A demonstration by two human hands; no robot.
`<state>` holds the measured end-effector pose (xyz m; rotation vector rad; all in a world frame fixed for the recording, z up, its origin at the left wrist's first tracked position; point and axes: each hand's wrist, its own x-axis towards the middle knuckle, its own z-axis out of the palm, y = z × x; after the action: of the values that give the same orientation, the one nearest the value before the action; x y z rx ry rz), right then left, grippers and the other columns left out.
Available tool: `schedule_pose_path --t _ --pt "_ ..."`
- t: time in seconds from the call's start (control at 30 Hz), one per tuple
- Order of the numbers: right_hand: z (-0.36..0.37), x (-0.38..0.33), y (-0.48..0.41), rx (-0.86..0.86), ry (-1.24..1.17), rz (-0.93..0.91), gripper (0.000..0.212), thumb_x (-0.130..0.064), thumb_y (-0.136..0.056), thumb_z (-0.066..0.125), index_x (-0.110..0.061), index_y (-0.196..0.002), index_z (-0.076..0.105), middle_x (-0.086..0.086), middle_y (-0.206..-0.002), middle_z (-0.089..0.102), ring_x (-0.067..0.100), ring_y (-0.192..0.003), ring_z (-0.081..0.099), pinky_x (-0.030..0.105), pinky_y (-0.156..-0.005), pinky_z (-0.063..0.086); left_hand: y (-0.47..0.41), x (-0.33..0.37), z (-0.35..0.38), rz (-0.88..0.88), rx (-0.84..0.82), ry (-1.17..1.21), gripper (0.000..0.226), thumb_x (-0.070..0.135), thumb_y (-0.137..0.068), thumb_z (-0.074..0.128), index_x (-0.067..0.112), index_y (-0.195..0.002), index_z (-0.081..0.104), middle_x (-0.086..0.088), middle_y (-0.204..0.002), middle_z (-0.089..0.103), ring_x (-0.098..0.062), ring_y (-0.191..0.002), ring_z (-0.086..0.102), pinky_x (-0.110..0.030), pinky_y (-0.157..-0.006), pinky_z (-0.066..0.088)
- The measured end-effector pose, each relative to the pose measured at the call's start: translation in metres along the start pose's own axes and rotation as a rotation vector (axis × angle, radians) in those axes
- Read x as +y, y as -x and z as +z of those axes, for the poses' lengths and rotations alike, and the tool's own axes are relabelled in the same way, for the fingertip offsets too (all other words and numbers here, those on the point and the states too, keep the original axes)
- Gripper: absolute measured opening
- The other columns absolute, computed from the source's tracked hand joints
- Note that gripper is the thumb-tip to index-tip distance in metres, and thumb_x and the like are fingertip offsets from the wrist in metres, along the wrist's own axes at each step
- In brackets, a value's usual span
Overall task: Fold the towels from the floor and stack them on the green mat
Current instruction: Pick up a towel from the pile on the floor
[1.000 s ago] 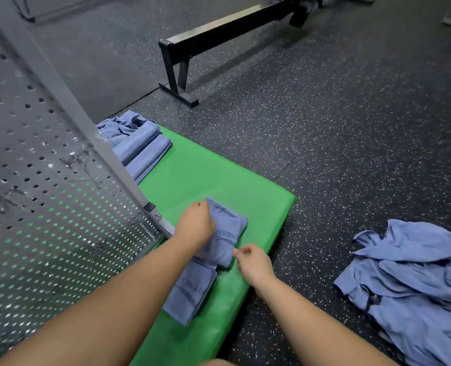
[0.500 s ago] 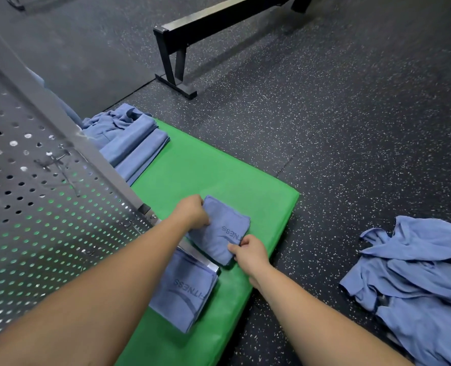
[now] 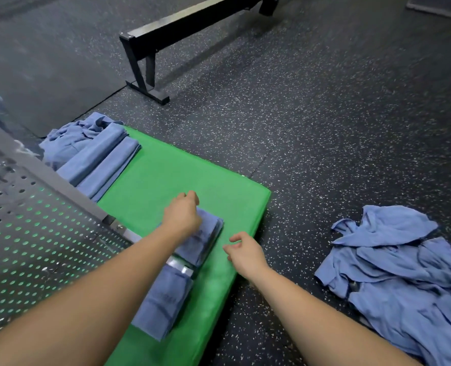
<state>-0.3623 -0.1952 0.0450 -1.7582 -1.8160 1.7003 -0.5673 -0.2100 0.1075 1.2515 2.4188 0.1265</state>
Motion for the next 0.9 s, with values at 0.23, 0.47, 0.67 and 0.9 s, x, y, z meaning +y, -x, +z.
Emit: schedule_pose_path --t 0.23,0.47,0.67,0.9 --pt "-0.145 0.064 0.029 0.143 0.185 0.013 0.013 -0.036 -0.101 0.069 -0.025 -0.107 0.065 -0.009 -0.090 0.066 0.016 -0.089 0.065 0.031 -0.073 0.043 0.011 0.157 0.033 0.335 -0.286 0.062 0.036 0.032 -0.092 0.080 0.020 -0.123 0.067 -0.002 -0.114 0.075 -0.026 -0.108 0.069 -0.032 -0.089 0.052" --pt "-0.268 0.157 0.054 0.312 0.228 0.123 0.008 -0.027 -0.097 0.067 -0.021 -0.093 0.066 -0.002 -0.084 0.071 0.023 -0.086 0.069 0.034 -0.077 0.053 0.039 0.300 0.090 0.627 -0.448 -0.087 0.034 0.033 -0.095 0.073 0.022 -0.124 0.063 0.000 -0.117 0.074 -0.024 -0.105 0.068 -0.040 -0.089 0.058" --pt "-0.323 0.248 0.075 0.379 0.280 0.257 0.008 -0.026 -0.096 0.069 -0.019 -0.099 0.064 0.008 -0.099 0.074 0.032 -0.102 0.068 0.040 -0.082 0.053 0.074 0.364 0.165 0.695 -0.557 -0.151 0.033 0.030 -0.098 0.071 0.019 -0.127 0.060 -0.006 -0.116 0.072 -0.029 -0.105 0.066 -0.042 -0.085 0.057" --pt "-0.346 0.339 0.112 0.427 0.392 0.406 0.053 -0.049 -0.089 0.077 -0.018 -0.127 0.057 0.009 -0.126 0.060 0.035 -0.117 0.064 0.042 -0.086 0.050 0.126 0.397 0.262 0.620 -0.697 -0.108 0.051 0.021 -0.093 0.073 0.015 -0.140 0.054 -0.011 -0.126 0.072 -0.032 -0.117 0.066 -0.037 -0.089 0.052"
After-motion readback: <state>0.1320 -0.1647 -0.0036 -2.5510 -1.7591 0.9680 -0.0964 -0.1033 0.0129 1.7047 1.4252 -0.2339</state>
